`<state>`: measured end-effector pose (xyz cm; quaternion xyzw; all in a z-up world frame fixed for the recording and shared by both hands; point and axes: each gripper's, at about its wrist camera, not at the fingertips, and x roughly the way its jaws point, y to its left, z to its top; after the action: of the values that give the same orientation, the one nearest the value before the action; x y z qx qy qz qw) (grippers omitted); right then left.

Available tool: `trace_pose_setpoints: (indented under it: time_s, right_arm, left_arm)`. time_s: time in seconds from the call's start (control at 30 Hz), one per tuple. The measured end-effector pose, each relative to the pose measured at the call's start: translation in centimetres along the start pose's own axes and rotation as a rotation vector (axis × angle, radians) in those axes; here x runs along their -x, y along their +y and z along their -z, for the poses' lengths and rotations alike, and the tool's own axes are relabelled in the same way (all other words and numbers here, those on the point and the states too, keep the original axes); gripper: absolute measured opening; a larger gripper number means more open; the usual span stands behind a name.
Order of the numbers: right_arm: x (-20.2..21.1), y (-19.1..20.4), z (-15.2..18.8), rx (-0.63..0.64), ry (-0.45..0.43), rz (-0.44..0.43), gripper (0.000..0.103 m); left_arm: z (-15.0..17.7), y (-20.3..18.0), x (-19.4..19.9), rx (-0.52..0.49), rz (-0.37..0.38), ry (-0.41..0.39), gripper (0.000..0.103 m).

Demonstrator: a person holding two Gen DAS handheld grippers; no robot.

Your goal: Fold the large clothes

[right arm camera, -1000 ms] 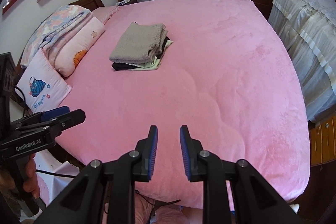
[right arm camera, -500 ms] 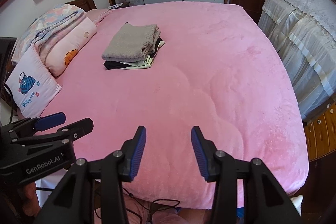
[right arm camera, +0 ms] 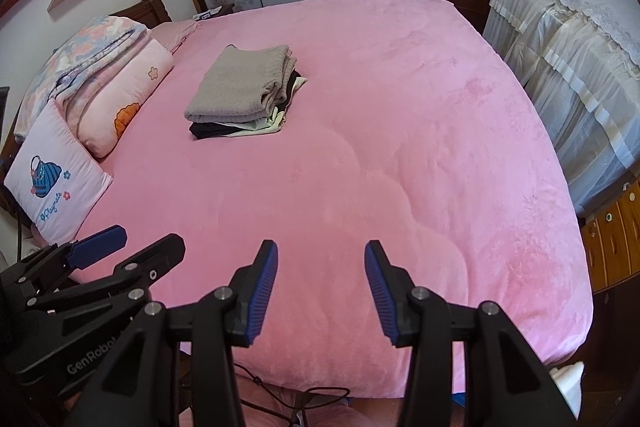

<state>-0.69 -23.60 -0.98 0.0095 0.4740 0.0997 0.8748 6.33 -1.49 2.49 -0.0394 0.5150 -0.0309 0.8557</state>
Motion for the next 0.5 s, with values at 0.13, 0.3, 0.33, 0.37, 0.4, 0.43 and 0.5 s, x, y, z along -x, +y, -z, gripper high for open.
trace_pose_setpoints:
  time_s: [0.13,0.3,0.33,0.37,0.4,0.43,0.5]
  right_arm:
    - [-0.1,0.1,-0.4,-0.012,-0.003,0.013,0.046]
    - [-0.4,0.3,-0.9,-0.022,0.006,0.012,0.046]
    - [-0.5,0.4,-0.9,-0.021,0.006,0.014,0.046]
    - [-0.5,0.5,-1.0,-0.021,0.006,0.016,0.046]
    - [-0.6,0.6,-1.1,-0.019,0.007,0.017,0.046]
    - [-0.6,0.6,-1.1,-0.018,0.007,0.017,0.046]
    - [-0.6,0.7,-1.1,-0.018,0.007,0.019,0.046]
  left_arm:
    - [-0.3,-0.1,0.0,-0.002,-0.01,-0.011,0.064]
    - [-0.8,0.0,-0.3,-0.005,-0.015,-0.015,0.064]
    - [-0.8,0.0,-0.3,-0.005,-0.016,-0.015,0.064]
    - [-0.9,0.0,-0.4,-0.004,-0.016,-0.014,0.064]
    - [-1.0,0.1,-0.4,-0.003,-0.015,-0.012,0.064]
    - [-1.1,0.1,-0.5,-0.002,-0.014,-0.012,0.064]
    - [-1.1,0.1,-0.5,0.001,-0.014,-0.009,0.064]
